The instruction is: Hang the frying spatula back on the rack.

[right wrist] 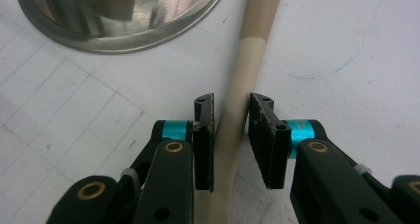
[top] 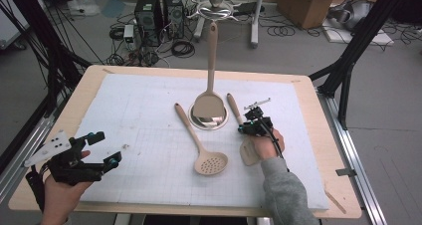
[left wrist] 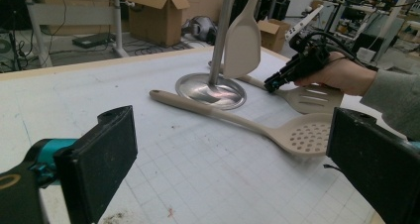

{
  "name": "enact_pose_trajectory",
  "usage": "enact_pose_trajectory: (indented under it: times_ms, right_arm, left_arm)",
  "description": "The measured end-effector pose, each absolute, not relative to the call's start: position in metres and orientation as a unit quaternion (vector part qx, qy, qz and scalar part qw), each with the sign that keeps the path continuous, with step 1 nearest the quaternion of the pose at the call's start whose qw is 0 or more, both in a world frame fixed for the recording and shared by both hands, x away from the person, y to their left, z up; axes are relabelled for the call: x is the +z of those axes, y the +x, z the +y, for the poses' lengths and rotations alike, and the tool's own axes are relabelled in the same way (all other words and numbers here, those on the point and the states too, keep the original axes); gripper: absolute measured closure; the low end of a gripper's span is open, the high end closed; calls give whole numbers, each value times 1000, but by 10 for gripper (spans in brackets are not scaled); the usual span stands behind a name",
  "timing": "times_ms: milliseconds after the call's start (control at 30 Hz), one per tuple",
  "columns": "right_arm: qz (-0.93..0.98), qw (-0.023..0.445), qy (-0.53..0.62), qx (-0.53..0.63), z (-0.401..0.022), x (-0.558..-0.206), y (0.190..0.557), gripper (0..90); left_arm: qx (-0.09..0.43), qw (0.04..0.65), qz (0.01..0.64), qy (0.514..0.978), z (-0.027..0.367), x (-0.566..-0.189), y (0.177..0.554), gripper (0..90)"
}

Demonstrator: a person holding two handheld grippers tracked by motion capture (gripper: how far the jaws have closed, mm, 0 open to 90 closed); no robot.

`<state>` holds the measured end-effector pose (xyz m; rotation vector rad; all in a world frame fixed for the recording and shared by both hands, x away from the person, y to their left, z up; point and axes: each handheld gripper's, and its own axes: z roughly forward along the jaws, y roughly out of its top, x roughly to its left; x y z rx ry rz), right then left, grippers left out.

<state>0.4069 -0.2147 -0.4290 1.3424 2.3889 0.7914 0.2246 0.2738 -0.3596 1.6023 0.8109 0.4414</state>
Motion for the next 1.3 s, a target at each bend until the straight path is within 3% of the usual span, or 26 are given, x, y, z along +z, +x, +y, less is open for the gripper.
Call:
enact_pose_trajectory:
  times_ms: [533,1300]
  right_arm:
    - [802,101,505,301,-225,-427,409,773]
    - [792,91,501,336,-249,-414,403,794]
  left_arm:
    - [191,603,351,690,275,-359,224,60]
    - [191,600,350,694,272,-361,225,60]
